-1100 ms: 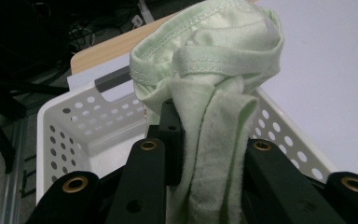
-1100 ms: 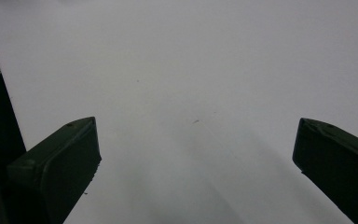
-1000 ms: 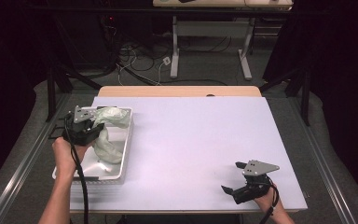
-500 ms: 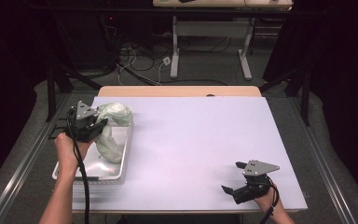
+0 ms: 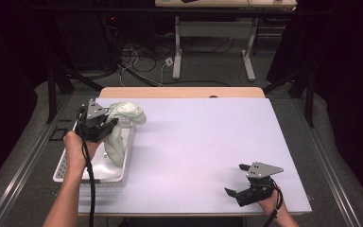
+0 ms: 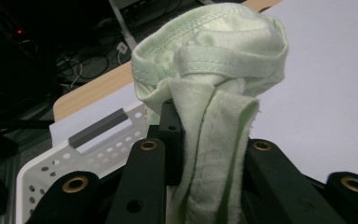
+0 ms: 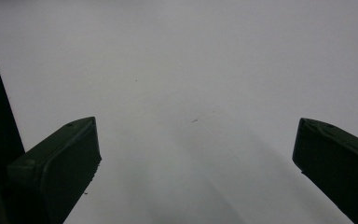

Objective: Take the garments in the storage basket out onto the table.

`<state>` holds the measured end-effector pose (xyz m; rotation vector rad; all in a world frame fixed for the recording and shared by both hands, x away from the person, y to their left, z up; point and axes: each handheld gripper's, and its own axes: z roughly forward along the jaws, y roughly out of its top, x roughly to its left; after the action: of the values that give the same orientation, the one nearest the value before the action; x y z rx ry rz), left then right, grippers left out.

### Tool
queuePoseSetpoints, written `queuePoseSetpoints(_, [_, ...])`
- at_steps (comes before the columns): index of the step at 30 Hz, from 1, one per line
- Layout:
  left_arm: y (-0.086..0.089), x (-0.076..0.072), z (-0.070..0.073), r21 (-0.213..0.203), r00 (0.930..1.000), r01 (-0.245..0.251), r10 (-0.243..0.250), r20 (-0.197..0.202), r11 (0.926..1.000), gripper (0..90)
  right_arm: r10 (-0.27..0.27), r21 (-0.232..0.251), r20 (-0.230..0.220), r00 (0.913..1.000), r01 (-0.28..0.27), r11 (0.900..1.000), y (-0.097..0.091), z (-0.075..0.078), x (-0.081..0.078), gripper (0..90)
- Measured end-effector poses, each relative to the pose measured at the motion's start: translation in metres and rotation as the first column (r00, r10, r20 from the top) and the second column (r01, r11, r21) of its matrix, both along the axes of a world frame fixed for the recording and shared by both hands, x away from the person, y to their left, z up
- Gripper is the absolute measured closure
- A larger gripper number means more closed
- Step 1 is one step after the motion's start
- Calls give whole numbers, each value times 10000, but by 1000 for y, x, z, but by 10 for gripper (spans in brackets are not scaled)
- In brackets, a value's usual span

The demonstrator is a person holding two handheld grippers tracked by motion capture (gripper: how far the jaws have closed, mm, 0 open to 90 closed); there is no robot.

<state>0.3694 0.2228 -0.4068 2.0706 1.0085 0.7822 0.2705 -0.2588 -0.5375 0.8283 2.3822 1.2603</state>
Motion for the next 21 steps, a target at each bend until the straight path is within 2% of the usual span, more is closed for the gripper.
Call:
queuePoseSetpoints(4, [-7,1,1,17,9998,214,-214,-31,9998,772,18,64,99,9999,-19,10000,0,0,0,1])
queuePoseSetpoints(13, [-28,2,-2,-15,9972,740,-740,-54,9973,772,8,62,-2,10000,-8,10000,0,0,-1,1])
queuePoseSetpoints(16, [-37,3,-3,71,9951,986,-985,-94,9951,772,-14,62,72,10000,13,10000,0,0,0,1])
queuePoseSetpoints(17, [-39,4,-3,124,9942,1067,-1066,-120,9942,772,0,-28,-59,10000,0,10000,0,1,-1,1])
queuePoseSetpoints(21, [-47,4,-4,149,9913,1309,-1306,-174,9913,772,-24,68,-54,10000,24,10000,0,0,-1,1])
